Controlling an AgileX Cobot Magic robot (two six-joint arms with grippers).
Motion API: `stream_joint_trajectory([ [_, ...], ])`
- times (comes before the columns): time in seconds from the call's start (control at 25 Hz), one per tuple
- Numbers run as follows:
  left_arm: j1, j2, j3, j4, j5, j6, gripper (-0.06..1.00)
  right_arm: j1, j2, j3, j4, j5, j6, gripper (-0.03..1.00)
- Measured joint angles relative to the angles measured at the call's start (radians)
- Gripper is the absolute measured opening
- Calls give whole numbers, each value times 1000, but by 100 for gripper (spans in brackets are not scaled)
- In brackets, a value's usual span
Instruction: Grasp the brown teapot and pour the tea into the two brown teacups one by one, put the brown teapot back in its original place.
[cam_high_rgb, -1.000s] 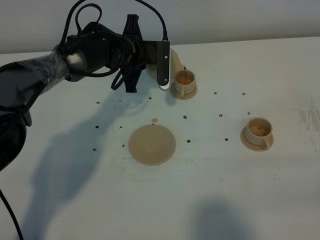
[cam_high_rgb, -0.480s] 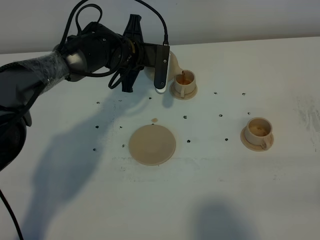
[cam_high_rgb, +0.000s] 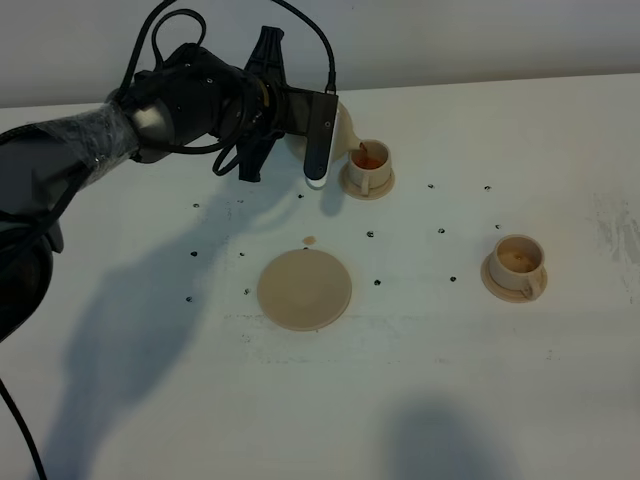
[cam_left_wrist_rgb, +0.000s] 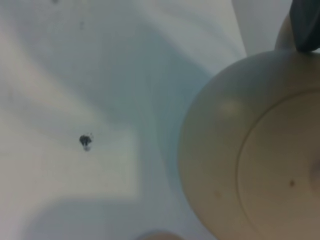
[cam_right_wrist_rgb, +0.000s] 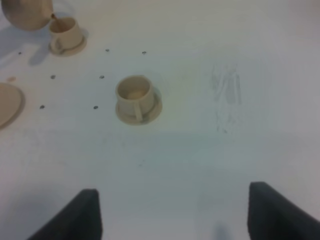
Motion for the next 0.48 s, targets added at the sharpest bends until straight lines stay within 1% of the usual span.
stream_joint_trajectory([
  [0.2, 0, 0, 0, 20, -10, 0, 9, 0, 0, 0, 0, 0, 0, 59],
  [0.48, 0, 0, 0, 22, -28, 0, 9, 0, 0, 0, 0, 0, 0, 59],
])
